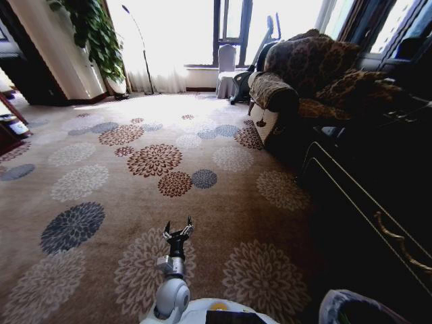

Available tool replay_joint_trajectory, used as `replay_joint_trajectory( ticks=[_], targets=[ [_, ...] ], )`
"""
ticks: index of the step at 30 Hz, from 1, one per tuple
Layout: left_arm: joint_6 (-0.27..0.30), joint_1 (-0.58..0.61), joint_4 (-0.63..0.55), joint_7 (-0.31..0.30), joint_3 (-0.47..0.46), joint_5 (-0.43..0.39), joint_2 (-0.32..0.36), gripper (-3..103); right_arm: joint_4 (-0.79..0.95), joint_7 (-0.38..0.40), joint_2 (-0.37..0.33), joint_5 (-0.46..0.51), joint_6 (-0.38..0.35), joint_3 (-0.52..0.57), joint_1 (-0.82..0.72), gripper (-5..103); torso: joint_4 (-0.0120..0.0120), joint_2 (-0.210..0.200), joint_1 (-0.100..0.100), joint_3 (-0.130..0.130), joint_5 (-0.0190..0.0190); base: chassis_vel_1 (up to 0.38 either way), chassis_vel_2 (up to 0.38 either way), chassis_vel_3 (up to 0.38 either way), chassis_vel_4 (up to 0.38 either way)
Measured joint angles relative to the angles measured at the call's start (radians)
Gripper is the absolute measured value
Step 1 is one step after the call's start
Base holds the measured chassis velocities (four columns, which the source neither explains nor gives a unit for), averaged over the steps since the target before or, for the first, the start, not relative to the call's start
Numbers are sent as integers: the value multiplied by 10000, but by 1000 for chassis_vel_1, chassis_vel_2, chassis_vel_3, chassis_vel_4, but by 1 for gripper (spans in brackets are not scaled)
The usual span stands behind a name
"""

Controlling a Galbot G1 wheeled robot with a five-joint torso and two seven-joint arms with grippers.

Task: Pick up the trash from the ground and place it into the trash bin.

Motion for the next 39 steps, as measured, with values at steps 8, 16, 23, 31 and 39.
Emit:
replay_joint_trajectory(
  ticks=[8,16,23,31,39],
  targets=[
    [17,34,-20,0,1,18,8,100,55,5,8,-38,-46,-21,-3,100,1,0,0,0,-2,0,0,0,0],
    [22,45,-22,0,1,22,8,100,46,8,5,-35,-55,-21,-3,100,2,0,0,0,-2,0,0,0,0],
    [22,47,-22,-1,1,26,9,100,38,10,0,-28,-61,-18,0,100,2,0,0,0,-2,0,0,0,0],
    [22,49,-22,-1,1,29,9,100,33,10,-4,-23,-62,-16,4,100,2,0,0,0,-3,0,0,0,0],
    [21,52,-23,-1,1,31,8,100,27,10,-6,-19,-63,-9,6,100,2,0,0,0,-4,0,0,0,0]
  ],
)
